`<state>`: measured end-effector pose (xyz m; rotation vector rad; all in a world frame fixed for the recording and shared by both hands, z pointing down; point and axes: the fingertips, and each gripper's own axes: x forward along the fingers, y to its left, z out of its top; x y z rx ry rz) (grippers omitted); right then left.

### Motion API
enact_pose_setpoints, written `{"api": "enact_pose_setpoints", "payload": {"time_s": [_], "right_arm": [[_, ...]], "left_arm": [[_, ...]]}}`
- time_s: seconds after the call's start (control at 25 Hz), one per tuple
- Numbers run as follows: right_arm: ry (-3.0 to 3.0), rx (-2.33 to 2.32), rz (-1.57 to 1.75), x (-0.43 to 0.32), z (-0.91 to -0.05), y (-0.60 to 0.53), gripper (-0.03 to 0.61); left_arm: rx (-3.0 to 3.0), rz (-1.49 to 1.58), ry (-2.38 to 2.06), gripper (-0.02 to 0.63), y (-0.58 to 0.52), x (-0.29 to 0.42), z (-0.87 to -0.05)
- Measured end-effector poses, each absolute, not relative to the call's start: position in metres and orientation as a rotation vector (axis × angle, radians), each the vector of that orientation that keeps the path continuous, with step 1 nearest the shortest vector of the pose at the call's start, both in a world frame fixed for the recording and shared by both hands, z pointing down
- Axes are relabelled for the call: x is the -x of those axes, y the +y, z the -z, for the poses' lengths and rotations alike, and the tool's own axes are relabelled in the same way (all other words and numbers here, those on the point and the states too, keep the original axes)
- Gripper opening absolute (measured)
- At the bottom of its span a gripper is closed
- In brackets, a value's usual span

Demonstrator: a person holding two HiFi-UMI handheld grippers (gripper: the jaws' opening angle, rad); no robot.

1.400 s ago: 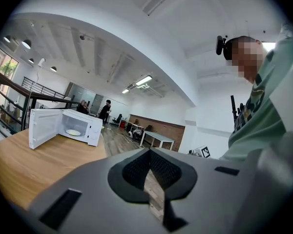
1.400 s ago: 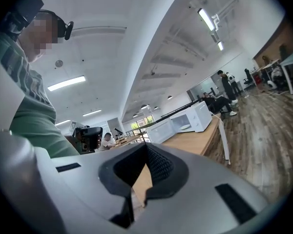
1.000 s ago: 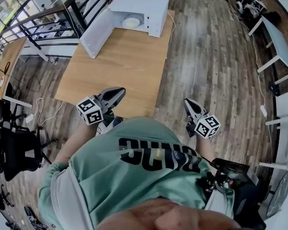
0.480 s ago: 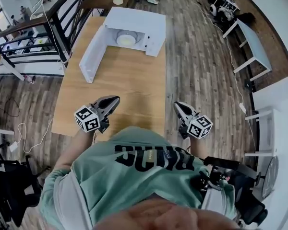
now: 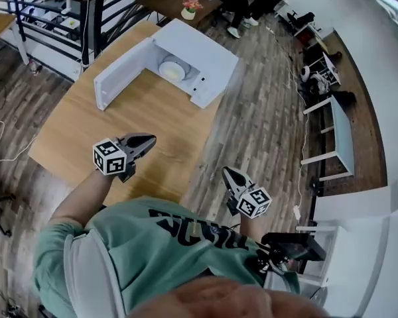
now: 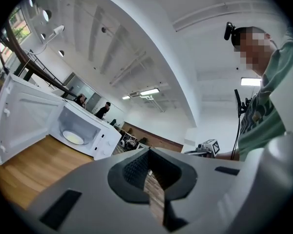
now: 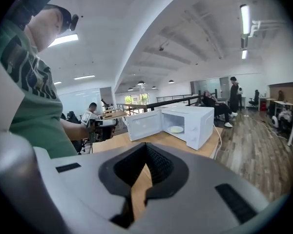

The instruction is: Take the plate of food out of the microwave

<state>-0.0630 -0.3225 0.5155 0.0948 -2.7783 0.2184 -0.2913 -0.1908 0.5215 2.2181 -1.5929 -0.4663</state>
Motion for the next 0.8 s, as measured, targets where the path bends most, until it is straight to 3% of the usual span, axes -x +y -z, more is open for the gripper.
{"api": "enact_pose_setpoints", "payload": {"time_s": [0.16, 0.52, 0.8], "right_arm": [[-2.838, -0.008, -0.180, 0.088, -0.518, -0.361, 0.006], [-2.863, 0.062, -0.276, 0.137, -0.548, -0.360, 0.006], [-2.831, 0.060, -0.272, 0.163, -0.562, -0.402, 0.006]], "left_arm": [[-2.181, 0.424, -1.596, 0.002, -0.238, 0.290, -0.525], [-1.940, 0.440, -1.582, 0.002, -0.309, 0.382, -0.552], [-1.723, 0.621, -1.516, 0.006, -0.372, 0.441, -0.601]]}}
